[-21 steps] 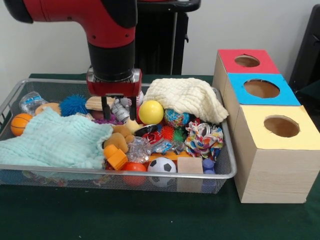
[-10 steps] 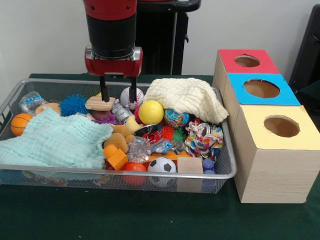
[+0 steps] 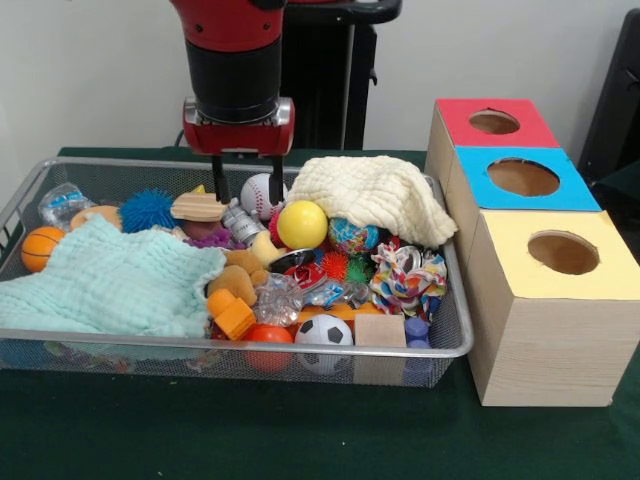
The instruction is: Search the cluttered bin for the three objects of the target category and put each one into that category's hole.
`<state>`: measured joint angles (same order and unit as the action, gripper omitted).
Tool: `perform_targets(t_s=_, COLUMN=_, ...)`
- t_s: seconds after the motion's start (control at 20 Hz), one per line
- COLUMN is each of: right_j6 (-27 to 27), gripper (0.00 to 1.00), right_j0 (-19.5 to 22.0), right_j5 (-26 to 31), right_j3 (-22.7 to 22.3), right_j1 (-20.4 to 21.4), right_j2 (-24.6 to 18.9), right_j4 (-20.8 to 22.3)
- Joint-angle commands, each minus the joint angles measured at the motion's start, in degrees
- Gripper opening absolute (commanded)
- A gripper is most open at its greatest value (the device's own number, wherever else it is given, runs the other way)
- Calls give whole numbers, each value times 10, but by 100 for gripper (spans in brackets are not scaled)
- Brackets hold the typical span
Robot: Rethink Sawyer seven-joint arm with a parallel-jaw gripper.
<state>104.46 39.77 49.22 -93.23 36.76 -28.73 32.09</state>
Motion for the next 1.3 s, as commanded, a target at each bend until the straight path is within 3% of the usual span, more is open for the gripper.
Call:
perform_targets(t_s=0.05, right_j6=-81, gripper=100, right_j0=-20, right_j5=0, right_j3=36, right_j1=-33, right_j2=-30, right_j4=15)
perform_targets(t_s=0.25, right_j6=-86, gripper=100, right_j0=-39, right_j5=32, right_j3=75, right_j1=-30, right_j2=-33, right_j4=10)
perform_targets(t_s=0.9, right_j6=-126, gripper=100, right_j0=-51, right_j5=82, right_j3=123, right_j1=-13, right_j2=-39, right_j4=-3)
perform_targets(t_s=1.3, right_j6=-144, gripper=100, right_j0=-51, right_j5=73, right_j3=149, right_j1=-40, right_j2=-34, right_j4=24)
